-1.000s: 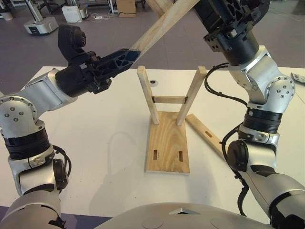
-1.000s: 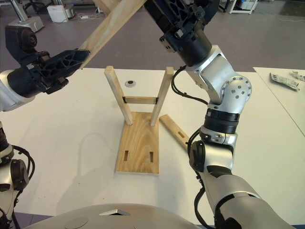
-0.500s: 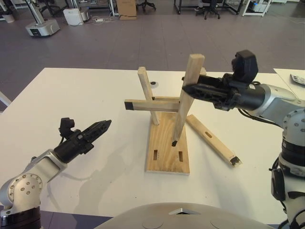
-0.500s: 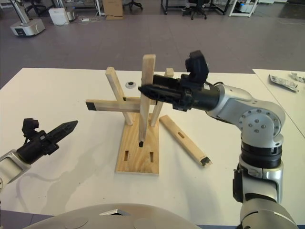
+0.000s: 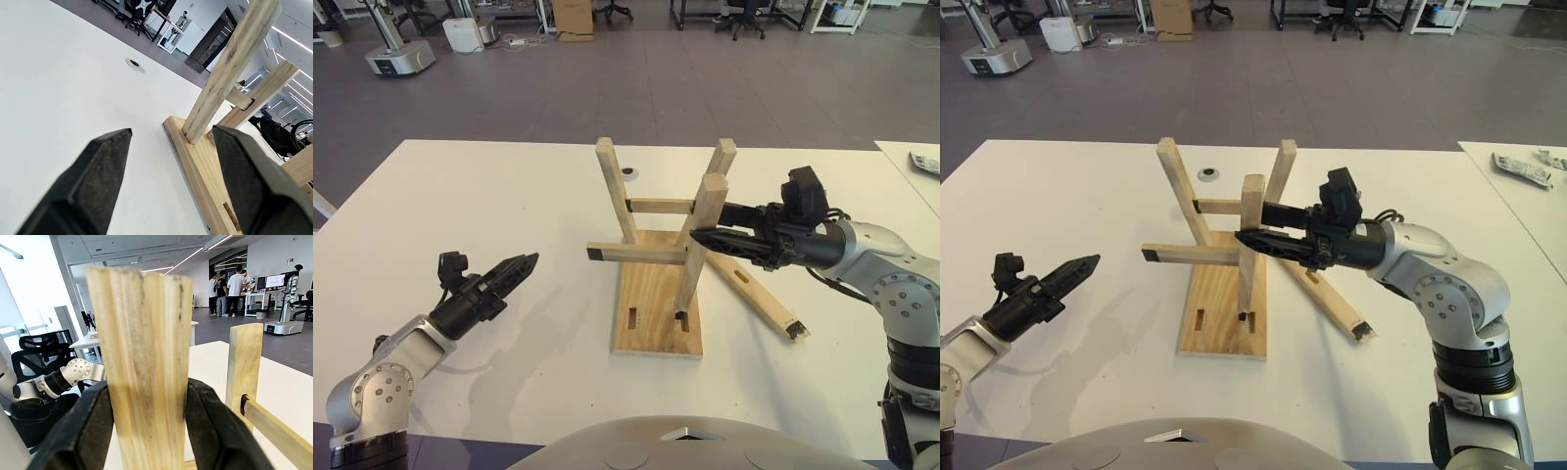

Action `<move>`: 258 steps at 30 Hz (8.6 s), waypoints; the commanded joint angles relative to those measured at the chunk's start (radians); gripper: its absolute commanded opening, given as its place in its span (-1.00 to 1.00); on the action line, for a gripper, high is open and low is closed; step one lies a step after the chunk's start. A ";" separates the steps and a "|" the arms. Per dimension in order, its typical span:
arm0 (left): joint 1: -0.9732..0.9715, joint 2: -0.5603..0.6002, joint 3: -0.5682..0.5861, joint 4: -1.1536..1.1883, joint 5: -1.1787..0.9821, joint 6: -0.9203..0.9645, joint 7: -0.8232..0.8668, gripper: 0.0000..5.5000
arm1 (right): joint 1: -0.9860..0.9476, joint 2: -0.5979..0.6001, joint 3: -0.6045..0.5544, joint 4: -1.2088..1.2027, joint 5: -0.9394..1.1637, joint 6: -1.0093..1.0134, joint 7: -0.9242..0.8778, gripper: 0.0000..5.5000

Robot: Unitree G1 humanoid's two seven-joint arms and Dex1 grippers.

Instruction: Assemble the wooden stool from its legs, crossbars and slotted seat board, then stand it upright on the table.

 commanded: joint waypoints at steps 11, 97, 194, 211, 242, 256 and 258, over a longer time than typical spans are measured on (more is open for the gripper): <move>-0.040 0.007 0.011 0.045 -0.012 0.027 -0.028 0.11 | 0.011 -0.016 0.019 0.040 -0.049 -0.015 0.080 -0.25; 0.225 -0.605 -0.260 -0.099 0.428 -0.369 0.527 0.11 | 0.270 -0.286 0.227 0.322 -0.723 -0.005 -0.083 -0.14; -0.213 0.142 -0.158 -0.002 0.183 -0.434 -0.726 -0.26 | 0.044 -0.147 0.048 0.692 -0.497 -0.016 0.198 0.05; -0.512 0.217 -0.368 0.200 0.339 -0.456 -0.916 -0.26 | 0.146 -0.086 0.175 0.504 -0.536 0.012 0.182 0.05; -0.185 0.235 -0.604 -0.118 0.477 -0.309 -0.473 -0.26 | 0.265 0.041 0.261 0.310 -0.537 -0.004 -0.052 0.05; 0.030 0.237 -0.515 -0.114 0.545 -0.493 -0.470 0.56 | -0.145 -0.134 -0.179 0.277 -0.189 0.192 0.010 0.05; 0.108 0.257 -0.484 -0.122 0.541 -0.509 -0.496 0.56 | -0.210 -0.141 -0.258 0.225 -0.017 0.283 0.000 0.05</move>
